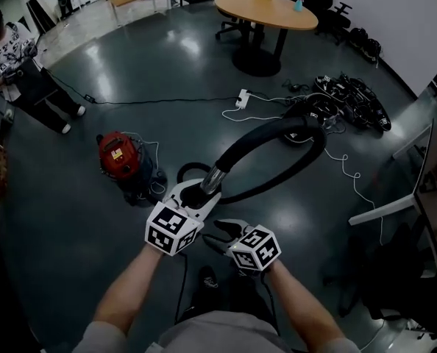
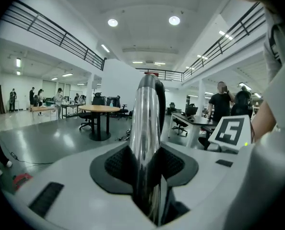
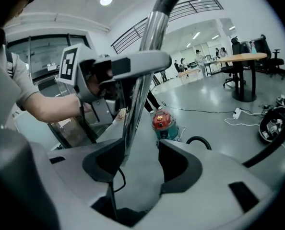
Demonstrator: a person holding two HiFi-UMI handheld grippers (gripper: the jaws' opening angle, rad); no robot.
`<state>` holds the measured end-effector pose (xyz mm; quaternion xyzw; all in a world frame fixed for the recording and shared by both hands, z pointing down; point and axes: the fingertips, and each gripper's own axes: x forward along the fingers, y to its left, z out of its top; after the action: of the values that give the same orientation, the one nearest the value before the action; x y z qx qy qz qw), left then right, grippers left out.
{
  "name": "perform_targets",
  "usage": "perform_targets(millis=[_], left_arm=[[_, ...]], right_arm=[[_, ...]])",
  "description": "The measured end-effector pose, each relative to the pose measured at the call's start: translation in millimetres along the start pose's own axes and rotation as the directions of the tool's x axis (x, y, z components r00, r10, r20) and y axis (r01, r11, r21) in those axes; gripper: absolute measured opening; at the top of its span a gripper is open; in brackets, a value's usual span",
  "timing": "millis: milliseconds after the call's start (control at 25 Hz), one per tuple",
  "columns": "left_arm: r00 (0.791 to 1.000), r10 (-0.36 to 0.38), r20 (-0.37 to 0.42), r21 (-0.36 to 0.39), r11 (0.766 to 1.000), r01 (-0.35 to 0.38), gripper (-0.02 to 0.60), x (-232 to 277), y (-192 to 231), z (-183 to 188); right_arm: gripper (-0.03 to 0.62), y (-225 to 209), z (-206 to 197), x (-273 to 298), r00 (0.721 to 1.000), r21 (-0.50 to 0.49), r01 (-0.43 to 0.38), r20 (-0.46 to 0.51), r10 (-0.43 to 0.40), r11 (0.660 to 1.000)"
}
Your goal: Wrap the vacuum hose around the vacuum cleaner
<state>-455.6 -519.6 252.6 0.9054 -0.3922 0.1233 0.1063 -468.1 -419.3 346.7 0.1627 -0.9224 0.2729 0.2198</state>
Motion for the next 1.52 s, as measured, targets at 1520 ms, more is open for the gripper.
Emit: perform_targets(millis=[1520], left_arm=[[0.993,-0.097,-0.063,-0.145,0.986,0.088,0.175,90,-76,11]], right_arm=[[0.156,-17,-65,6,0.996,0.098,-0.078,0.038,0.075,0.992]])
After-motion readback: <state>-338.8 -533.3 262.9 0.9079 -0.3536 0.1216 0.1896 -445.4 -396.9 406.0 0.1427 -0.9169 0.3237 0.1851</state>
